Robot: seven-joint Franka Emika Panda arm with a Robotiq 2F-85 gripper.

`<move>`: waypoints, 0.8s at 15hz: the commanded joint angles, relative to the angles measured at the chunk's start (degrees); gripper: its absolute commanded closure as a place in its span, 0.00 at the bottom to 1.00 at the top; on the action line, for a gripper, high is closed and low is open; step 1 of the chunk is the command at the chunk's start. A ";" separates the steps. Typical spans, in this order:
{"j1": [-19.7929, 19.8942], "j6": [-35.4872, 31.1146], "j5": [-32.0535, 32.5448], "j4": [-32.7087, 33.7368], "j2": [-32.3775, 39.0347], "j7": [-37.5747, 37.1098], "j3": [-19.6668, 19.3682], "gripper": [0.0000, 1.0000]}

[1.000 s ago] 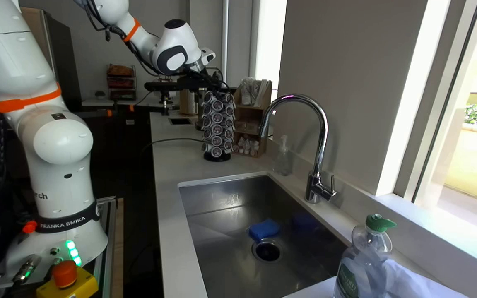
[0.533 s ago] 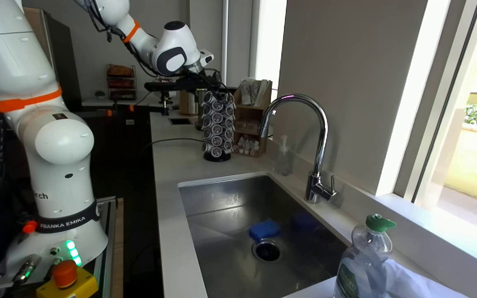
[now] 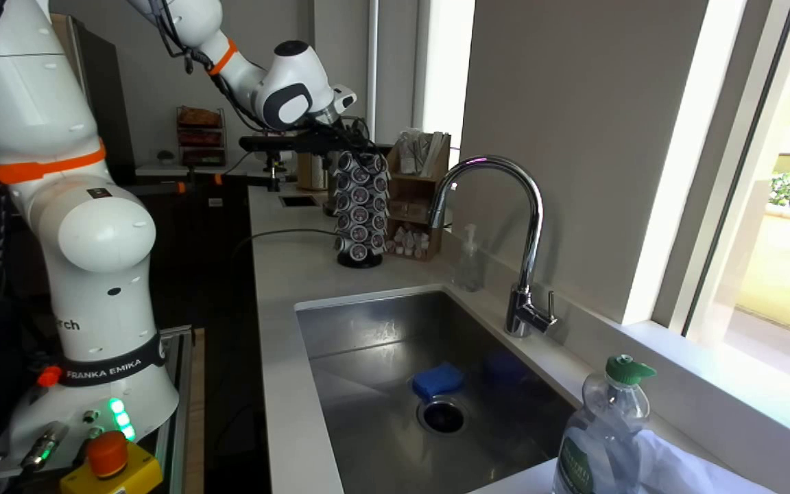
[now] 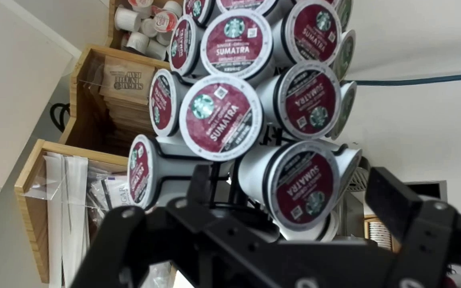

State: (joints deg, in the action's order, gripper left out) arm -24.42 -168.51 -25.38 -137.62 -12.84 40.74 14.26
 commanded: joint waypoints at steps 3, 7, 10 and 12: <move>-0.50 -3.44 -0.36 1.68 2.66 -0.34 0.64 0.00; -0.42 -4.03 -0.19 2.58 3.80 -0.31 0.92 0.00; -0.29 -4.05 0.01 2.87 4.15 -0.42 1.06 0.00; -0.39 -4.03 -0.15 3.08 4.35 -0.23 1.02 0.26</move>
State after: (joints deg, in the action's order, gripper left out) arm -24.56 -170.95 -25.38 -135.16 -9.76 40.75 14.92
